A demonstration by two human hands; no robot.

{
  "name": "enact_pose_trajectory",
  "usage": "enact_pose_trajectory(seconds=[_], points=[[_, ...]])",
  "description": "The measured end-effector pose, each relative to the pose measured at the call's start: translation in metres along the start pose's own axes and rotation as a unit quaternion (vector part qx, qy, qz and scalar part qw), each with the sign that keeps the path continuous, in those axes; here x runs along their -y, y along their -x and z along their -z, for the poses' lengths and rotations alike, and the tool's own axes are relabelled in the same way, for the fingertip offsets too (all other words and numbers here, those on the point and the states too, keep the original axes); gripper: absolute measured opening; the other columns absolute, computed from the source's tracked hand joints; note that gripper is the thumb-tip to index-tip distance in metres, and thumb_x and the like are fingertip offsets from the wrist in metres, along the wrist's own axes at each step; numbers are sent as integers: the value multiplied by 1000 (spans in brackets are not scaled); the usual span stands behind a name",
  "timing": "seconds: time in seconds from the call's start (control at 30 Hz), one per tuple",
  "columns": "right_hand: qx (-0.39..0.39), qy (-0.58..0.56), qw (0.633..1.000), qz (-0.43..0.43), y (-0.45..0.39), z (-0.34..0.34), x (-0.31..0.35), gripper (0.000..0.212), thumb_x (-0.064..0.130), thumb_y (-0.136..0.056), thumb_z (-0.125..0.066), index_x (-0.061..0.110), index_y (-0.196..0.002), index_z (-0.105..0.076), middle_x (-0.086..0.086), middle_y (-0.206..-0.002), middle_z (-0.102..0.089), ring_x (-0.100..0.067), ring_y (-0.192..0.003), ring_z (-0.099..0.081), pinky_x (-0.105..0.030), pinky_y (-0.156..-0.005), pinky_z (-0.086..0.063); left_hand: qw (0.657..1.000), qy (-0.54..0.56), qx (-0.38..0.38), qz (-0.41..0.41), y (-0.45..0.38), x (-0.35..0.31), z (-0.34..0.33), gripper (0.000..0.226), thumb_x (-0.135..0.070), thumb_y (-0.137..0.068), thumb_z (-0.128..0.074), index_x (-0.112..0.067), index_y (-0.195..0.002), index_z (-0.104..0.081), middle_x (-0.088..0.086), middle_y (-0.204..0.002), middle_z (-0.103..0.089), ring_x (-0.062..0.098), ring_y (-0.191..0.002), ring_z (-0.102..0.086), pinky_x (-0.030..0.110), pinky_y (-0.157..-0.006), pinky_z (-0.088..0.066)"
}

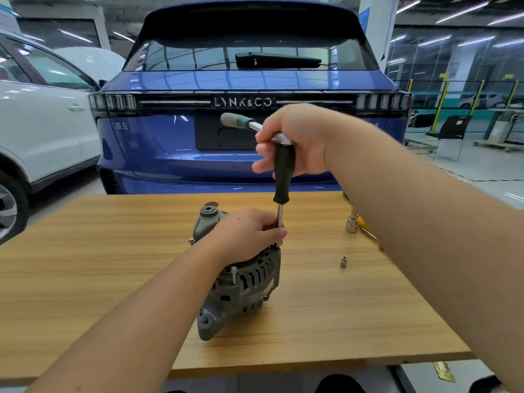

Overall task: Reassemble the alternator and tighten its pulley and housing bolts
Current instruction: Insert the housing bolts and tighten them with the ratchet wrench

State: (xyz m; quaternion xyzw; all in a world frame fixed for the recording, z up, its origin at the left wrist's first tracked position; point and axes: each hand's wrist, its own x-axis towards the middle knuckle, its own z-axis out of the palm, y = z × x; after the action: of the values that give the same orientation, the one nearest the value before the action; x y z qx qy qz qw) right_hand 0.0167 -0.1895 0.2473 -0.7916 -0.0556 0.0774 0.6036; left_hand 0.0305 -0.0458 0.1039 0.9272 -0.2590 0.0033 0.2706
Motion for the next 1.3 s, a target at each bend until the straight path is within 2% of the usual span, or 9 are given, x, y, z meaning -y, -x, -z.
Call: enact_pose_trajectory(seconds=[0.2,0.3,0.4,0.47,0.73,1.0,1.2,1.23,1.3], points=[[-105,-387,909,111,-17,-17,-49,8,24,-98,-59,18,-101,-63,6,-93,-78,-14,-86,-74,-38,-81,-51,1000,-15,2,5,-3,-1,0,21,-52,-103,-51,-38,-102,-67,-10,-92,-70,9,-85,-66,38,-80,-59],[-185,-168,914,320,-14,-24,-59,9,16,-100,-56,22,-99,-62,2,-101,-75,-12,-90,-66,-31,-76,-51,1000,-3,4,0,-3,1,0,20,-50,-103,-52,-37,-101,-68,-11,-93,-71,8,-85,-66,35,-78,-59],[-280,225,783,507,-13,-24,-66,20,2,-94,-56,6,-105,-72,-2,-95,-69,-20,-86,-61,-34,-74,-50,1000,10,7,-15,-2,1,1,18,-46,-103,-53,-38,-94,-67,-13,-93,-71,7,-86,-66,34,-79,-57],[-288,308,747,514,-13,-25,-66,20,-1,-93,-54,1,-101,-72,-9,-91,-66,-26,-78,-59,-41,-65,-49,1000,12,5,-15,-2,1,1,17,-45,-103,-54,-38,-93,-66,-13,-93,-71,6,-86,-65,32,-78,-56],[-233,341,788,457,-10,-27,-62,28,29,-98,-47,9,-106,-63,2,-95,-52,-15,-77,-47,-36,-66,-44,1000,14,2,-11,-1,0,1,14,-44,-104,-54,-37,-100,-65,-13,-97,-71,4,-88,-64,29,-78,-55],[-162,320,826,435,-7,-17,-63,37,29,-106,-36,13,-129,-60,6,-108,-49,-8,-90,-49,-25,-77,-41,1000,5,-1,-10,-3,1,-1,11,-47,-103,-54,-41,-100,-63,-14,-95,-70,2,-86,-64,23,-71,-51],[-192,535,768,294,-9,-13,-22,37,38,-105,-43,16,-81,-60,2,-71,-51,-21,-65,-48,-32,-55,-34,1000,18,2,-11,0,2,1,13,-45,-103,-54,-40,-99,-65,-16,-96,-71,3,-88,-65,28,-77,-55],[-185,543,786,231,-11,-11,-11,36,36,-104,-44,15,-76,-54,0,-68,-51,-23,-63,-49,-31,-50,-33,1000,15,5,-11,0,1,1,12,-45,-104,-54,-41,-100,-65,-16,-96,-71,4,-89,-66,29,-79,-57],[-147,379,907,114,-13,-6,0,24,25,-100,-51,13,-80,-55,-1,-64,-60,-24,-64,-63,-28,-49,-46,1000,8,10,-13,0,0,1,11,-45,-104,-53,-42,-100,-63,-16,-96,-70,4,-89,-66,31,-80,-58]])
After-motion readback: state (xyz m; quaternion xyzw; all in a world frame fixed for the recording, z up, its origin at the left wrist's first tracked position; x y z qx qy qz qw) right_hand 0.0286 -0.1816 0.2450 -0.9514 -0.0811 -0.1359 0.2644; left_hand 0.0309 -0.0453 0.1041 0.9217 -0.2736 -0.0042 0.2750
